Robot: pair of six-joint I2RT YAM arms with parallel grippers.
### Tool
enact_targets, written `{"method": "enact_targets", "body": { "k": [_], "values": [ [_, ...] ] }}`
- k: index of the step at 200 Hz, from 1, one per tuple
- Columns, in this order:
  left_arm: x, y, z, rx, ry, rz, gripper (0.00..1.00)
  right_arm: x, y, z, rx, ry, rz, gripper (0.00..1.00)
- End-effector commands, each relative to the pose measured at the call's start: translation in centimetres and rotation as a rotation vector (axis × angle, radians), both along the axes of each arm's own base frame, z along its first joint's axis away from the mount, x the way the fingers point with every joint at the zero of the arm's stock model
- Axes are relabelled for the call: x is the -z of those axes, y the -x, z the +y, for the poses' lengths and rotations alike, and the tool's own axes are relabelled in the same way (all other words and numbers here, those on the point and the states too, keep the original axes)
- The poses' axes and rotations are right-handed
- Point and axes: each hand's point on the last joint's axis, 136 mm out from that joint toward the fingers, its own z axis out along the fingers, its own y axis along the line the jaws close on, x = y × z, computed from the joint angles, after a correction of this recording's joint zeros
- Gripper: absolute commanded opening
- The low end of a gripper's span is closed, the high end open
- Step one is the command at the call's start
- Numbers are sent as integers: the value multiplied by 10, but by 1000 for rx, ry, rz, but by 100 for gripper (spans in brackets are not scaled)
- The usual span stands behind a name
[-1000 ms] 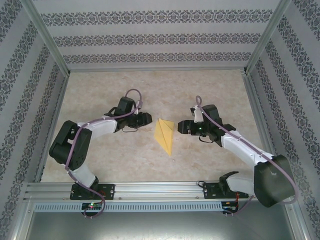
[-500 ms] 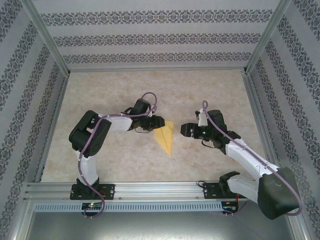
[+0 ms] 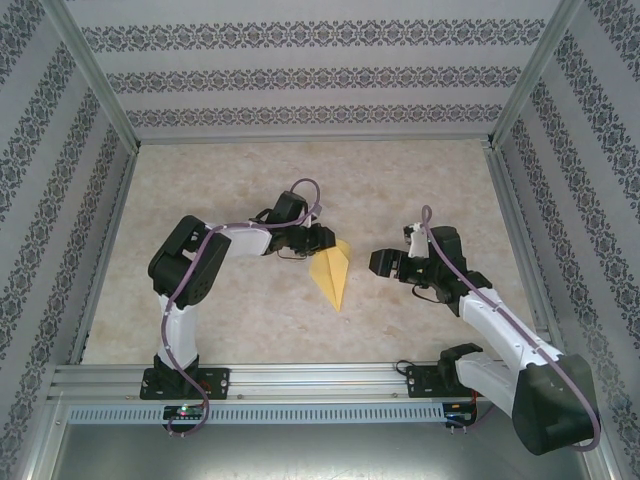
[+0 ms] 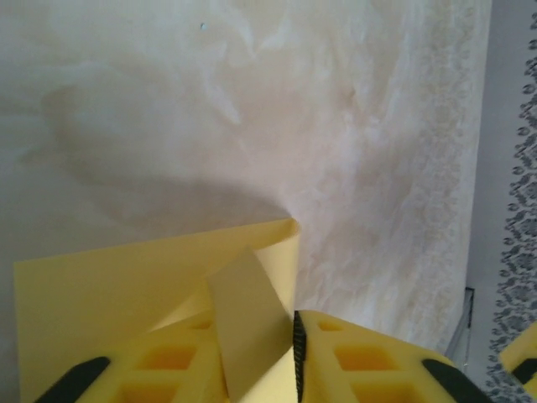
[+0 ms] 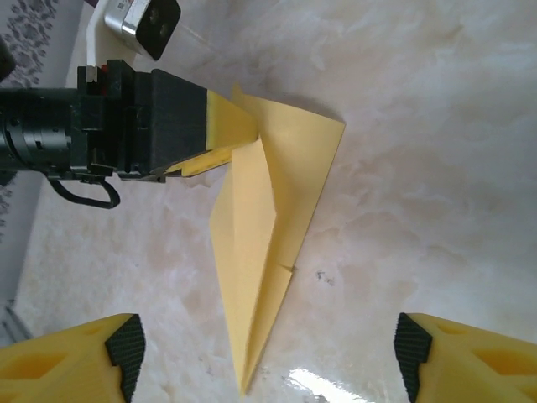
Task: Fold a paper plane with a square sheet of paper (fold left side to right side)
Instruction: Turn over the paper at the center of the table.
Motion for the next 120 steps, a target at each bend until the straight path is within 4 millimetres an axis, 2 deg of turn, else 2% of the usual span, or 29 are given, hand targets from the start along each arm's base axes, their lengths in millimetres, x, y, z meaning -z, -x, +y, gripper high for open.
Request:
{"method": "enact_targets", "body": {
  "k": [1, 17, 51, 86, 120],
  "values": [
    [-30, -7, -16, 39, 64, -92, 20, -12, 3, 12, -51, -111, -8, 88],
    [-49, -9, -16, 56, 71, -148, 13, -19, 4, 20, -79, -173, -9, 97],
    [-99, -12, -8, 68, 94, -270, 6, -30, 7, 31, -125, -268, -8, 98],
    [-167, -14, 18, 22, 137, -413, 2, -46, 6, 42, -165, -388, -24, 98],
    [-219, -13, 41, -38, 155, -514, 1, -66, 7, 63, -256, -482, -28, 98]
  ]
}}
